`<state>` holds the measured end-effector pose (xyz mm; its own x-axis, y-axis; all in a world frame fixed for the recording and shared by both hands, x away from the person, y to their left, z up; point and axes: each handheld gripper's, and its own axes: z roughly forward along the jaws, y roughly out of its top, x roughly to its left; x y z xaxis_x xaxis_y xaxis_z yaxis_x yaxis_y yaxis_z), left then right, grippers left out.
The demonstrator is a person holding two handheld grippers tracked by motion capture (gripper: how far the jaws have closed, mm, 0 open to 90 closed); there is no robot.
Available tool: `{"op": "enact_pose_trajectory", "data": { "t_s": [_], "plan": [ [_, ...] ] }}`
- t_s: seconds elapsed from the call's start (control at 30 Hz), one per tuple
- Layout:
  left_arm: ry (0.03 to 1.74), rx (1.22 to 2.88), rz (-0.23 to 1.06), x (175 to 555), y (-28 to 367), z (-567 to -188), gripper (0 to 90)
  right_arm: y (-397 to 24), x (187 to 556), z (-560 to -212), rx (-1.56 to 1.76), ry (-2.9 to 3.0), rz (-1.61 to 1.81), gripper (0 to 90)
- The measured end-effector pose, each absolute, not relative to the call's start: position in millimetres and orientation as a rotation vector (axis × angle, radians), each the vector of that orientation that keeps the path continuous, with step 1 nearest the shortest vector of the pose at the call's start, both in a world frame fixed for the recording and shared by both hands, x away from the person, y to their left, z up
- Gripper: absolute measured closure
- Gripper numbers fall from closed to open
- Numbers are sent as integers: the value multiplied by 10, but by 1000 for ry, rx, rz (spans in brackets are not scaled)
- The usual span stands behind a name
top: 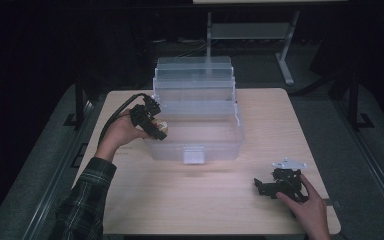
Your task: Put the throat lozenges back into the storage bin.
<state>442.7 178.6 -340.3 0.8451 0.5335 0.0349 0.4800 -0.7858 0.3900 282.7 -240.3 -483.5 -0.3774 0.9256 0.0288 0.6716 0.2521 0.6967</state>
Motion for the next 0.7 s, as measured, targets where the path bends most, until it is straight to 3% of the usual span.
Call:
{"op": "enact_pose_trajectory", "data": {
  "t_s": [0.7],
  "plan": [
    [764,2628,208,4446,1783,-3413,182,-2403,2827,-4835,1459,2142,894,0]
  ]
}}
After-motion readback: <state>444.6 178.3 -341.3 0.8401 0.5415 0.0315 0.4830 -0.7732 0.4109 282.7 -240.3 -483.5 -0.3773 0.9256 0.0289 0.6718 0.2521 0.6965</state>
